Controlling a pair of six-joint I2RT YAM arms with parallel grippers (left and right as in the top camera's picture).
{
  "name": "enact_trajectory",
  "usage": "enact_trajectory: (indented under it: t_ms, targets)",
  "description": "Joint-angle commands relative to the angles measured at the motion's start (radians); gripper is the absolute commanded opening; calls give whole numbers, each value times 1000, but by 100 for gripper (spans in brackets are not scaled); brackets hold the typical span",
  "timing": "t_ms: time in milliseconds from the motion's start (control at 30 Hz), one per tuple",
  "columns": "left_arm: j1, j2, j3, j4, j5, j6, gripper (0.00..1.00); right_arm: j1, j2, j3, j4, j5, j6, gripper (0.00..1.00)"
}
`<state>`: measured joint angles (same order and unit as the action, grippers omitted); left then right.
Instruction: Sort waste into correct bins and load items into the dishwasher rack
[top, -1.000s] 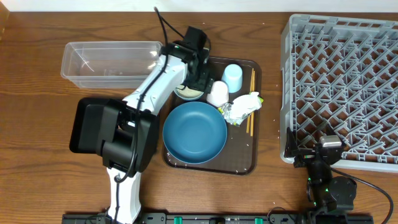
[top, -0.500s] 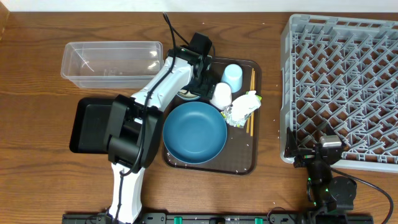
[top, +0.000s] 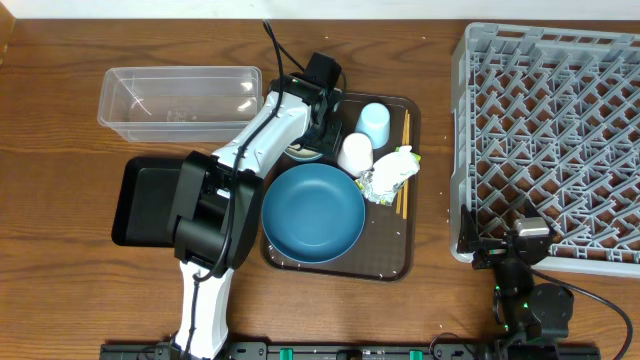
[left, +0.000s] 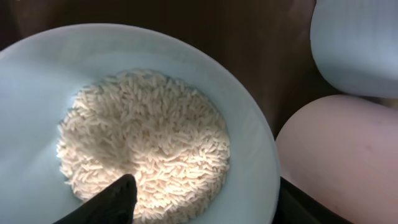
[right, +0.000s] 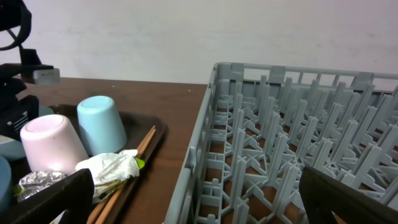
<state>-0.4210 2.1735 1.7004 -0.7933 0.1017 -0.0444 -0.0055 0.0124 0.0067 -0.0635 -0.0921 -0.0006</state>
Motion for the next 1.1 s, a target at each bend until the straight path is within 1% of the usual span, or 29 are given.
enact_trajectory:
  t_ms: [0, 133, 600, 767, 867, 933, 967, 1067]
  targets:
    - [2, 4, 5, 5, -9, 10, 60, -6, -6, -1, -4, 6, 11, 99]
    - [0, 4, 5, 11, -9, 10, 58, -6, -6, -1, -4, 6, 11, 99]
    - [-43, 33, 5, 25, -10, 11, 59, -6, -6, -1, -4, 6, 11, 99]
    - [-42, 42, 5, 29, -66, 10, 59, -6, -6, -1, -4, 6, 11, 99]
    - [-42, 42, 5, 29, -74, 10, 59, -6, -6, -1, -4, 6, 11, 99]
    - [-42, 42, 5, 29, -73, 10, 58, -6, -6, -1, -4, 6, 11, 99]
    - [-42, 42, 5, 29, -73, 10, 56, -6, -6, -1, -4, 6, 11, 99]
    - [-42, 42, 5, 34, -73, 11, 41, -6, -6, -1, -4, 6, 11, 99]
